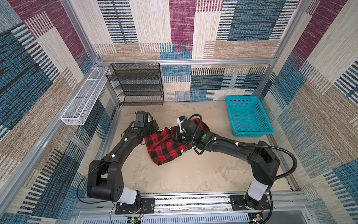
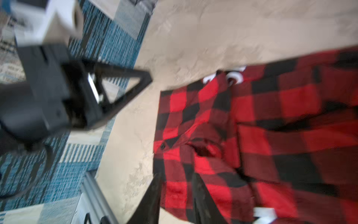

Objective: Fold and stack the long sleeve shirts

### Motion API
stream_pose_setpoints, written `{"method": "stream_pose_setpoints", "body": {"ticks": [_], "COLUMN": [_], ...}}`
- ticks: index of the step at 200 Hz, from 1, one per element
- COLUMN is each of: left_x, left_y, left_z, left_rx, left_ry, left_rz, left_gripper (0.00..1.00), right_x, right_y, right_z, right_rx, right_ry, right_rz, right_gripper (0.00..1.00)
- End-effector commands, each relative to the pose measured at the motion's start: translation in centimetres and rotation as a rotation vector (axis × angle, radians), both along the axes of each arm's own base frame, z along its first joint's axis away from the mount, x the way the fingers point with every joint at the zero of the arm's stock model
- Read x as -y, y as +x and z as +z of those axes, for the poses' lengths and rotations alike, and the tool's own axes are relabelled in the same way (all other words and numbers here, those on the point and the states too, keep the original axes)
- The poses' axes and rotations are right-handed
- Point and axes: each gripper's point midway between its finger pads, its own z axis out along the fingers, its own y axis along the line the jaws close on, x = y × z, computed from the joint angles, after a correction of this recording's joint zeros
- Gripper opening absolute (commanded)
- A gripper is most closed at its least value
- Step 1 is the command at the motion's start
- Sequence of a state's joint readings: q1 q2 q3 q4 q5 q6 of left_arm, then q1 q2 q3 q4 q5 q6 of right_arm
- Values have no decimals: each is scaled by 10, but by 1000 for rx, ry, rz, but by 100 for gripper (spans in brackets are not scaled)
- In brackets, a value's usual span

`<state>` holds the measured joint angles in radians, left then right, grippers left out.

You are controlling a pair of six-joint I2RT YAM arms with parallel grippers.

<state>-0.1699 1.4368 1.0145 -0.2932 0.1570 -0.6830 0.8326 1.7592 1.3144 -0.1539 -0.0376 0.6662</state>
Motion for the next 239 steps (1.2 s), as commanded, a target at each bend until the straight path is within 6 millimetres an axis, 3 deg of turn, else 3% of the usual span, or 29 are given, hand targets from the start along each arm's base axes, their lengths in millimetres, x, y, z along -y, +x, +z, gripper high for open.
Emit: {"method": "stream_pose_setpoints", "body": {"ticks": [1, 38, 67, 127, 147, 173, 197, 225, 239], "left_x": [2, 30, 44, 75, 81, 84, 93, 96, 92], "left_y": [-19, -23, -28, -15, -10, -5, -2, -14, -25], "left_z": [-10, -26, -46, -110, -126, -131, -120, -91, -71], "left_rx": [-42, -71, -77, -162, -184, -186, -172, -151, -136], "left_ry": [-39, -79, -107, -123, -133, -117, -126, -145, -126], "left_rz": [53, 47, 83, 97, 92, 68, 7, -49, -76], "left_gripper": [0, 0, 0, 0, 0, 0, 0, 0, 9], "right_x": [39, 62, 75, 93, 98, 105, 103, 112, 114], "right_y": [24, 57, 67, 51, 38, 15, -5, -9, -6], "right_z": [-13, -40, -72, -150, -162, -163, -151, -118, -95], "right_rx": [43, 38, 1, -158, -212, -256, -256, -198, -164], "right_ry": [-157, -181, -194, -246, -219, -164, -164, -187, -196], "right_rz": [-37, -33, -50, -82, -105, -147, -160, -197, -192], "right_gripper": [31, 30, 29, 25, 24, 23, 23, 26, 29]}}
